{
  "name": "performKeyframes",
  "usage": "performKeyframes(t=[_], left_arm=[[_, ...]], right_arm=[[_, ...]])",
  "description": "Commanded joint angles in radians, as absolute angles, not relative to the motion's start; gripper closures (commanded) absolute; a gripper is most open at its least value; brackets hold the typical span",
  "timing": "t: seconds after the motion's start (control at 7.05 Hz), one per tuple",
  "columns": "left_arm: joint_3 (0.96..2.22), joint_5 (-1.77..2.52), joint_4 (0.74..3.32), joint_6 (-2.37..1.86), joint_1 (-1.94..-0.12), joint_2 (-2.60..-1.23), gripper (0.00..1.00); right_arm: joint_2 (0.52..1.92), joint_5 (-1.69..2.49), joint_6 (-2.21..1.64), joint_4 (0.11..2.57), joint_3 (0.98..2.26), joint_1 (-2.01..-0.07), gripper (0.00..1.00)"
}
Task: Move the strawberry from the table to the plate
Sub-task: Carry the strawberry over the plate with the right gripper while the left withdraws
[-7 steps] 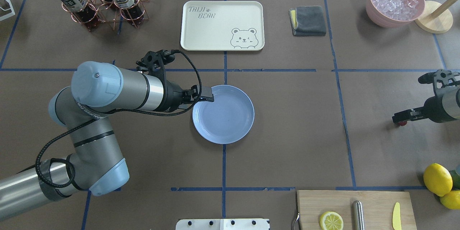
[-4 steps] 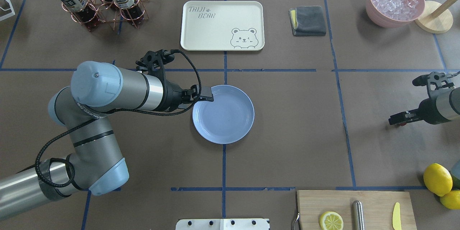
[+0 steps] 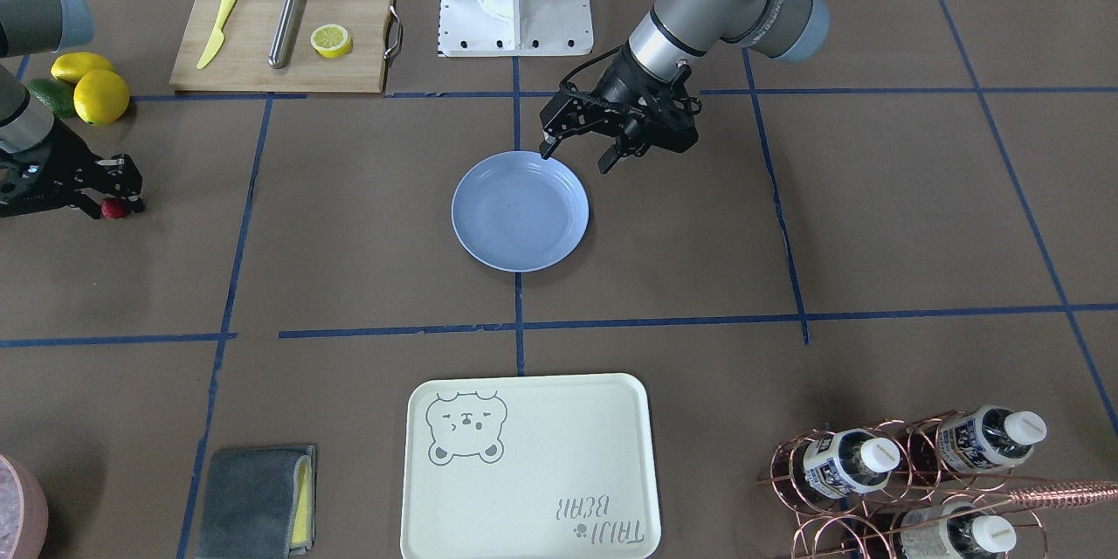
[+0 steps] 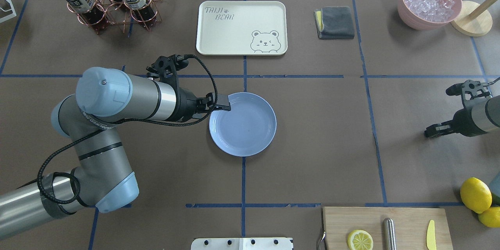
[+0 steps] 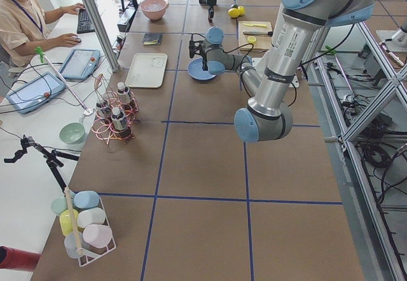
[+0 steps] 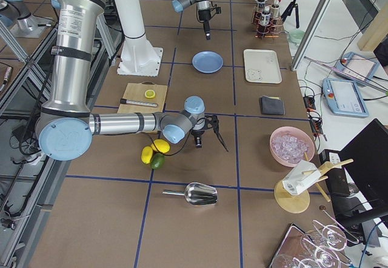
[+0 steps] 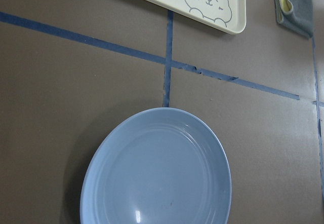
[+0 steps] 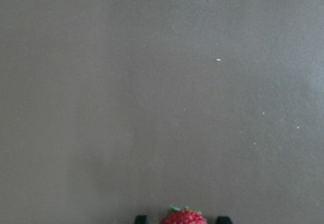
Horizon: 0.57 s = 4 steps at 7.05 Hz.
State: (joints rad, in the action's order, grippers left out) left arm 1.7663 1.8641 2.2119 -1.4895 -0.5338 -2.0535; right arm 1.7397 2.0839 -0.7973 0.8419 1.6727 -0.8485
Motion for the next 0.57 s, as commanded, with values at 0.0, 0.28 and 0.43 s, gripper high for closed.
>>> performKeyframes(t=[0.0,0.28,0.43], left_arm=[[1.766,1.865,2.215,-1.491,-0.534,-2.052,0.0],[1.767,1.864,2.215,-1.491,-0.534,-2.052,0.0],[1.775,1.865,2.217,-1.49,-0.535,-2.052,0.0]], right_arm=[[1.738,2.085,-0.793,0.841,1.692,-0.848,1.0],[1.746,2.112,-0.801,0.868,1.838,-0.867,1.0],[1.724,2.111,-0.875,0.879,1.857,-0.858,1.0]])
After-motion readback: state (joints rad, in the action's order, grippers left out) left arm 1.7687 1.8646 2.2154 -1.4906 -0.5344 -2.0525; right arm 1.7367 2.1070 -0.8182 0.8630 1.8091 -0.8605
